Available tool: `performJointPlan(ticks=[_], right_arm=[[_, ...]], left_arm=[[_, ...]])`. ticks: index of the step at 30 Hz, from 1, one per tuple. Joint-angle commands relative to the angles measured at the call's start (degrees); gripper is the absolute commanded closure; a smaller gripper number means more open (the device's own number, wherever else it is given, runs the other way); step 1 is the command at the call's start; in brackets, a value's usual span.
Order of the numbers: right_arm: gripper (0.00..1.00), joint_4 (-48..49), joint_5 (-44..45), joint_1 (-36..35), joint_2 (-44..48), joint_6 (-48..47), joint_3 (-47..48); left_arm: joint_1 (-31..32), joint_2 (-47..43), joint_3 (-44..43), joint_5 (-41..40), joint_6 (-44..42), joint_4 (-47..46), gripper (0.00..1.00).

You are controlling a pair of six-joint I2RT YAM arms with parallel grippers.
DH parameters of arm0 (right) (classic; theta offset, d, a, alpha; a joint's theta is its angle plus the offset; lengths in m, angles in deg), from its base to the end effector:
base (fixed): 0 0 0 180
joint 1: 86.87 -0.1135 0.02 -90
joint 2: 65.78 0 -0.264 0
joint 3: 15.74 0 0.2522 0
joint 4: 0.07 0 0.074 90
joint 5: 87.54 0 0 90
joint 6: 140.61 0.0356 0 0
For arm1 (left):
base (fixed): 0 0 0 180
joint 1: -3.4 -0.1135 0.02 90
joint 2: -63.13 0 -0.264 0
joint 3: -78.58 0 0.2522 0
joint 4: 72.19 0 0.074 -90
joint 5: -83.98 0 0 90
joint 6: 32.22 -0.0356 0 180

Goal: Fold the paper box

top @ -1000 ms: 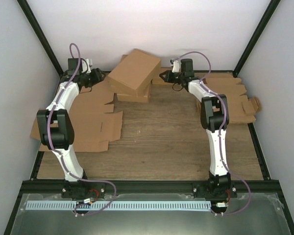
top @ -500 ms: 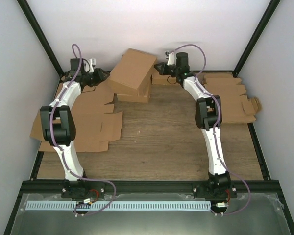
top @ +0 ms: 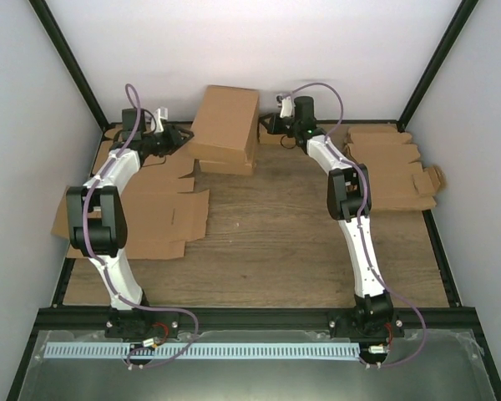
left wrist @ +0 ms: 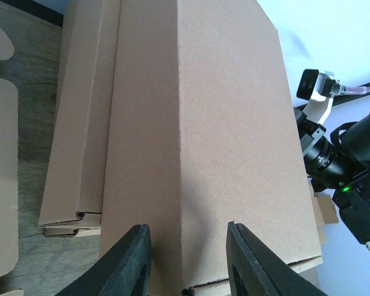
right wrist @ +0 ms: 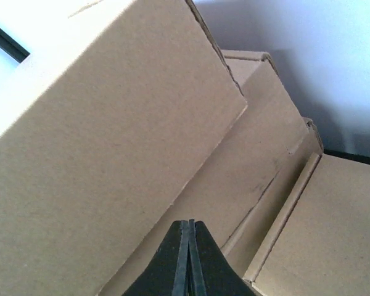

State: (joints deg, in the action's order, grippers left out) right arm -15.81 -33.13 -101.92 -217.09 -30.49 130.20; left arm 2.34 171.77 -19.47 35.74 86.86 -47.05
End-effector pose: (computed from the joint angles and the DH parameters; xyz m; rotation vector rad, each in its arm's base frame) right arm 0.5728 0.1755 0.1796 -0.3431 1.9698 1.0021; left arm 0.4343 -0.0157 0.2586 -0.1544 2.2034 -1.0713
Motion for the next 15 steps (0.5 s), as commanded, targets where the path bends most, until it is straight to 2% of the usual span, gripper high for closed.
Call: performJointPlan(ticks=[1,6,10,12,15], right_arm=[[0.99,0.6,1.1,-0.5,1.6,-1.7,3.2],[0.99,-2.5,1.1,-0.4,4.7,-3.4,1.0],[0.94,-2.0,0.9,-0.4,13.1,-6.3,-8.8],[0.91,-0.6,0.5,-0.5,17.1,-8.2,-15.8],[0.9,1.6,-0.4,-0.6,22.9,-11.3,-24.3]], left_arm=[[0.3,-0.9,-1.2,1.5,0.4,-1.5,0.61],[-0.8,-2.0,-3.0,-2.5,-1.6,1.2,0.44],[-2.2,-3.3,-2.6,-5.6,-3.3,1.9,0.34],[-3.1,-2.9,-1.6,-5.1,-2.6,0.3,0.35],[-4.4,-1.0,-0.9,-4.2,-0.9,-1.5,0.45]])
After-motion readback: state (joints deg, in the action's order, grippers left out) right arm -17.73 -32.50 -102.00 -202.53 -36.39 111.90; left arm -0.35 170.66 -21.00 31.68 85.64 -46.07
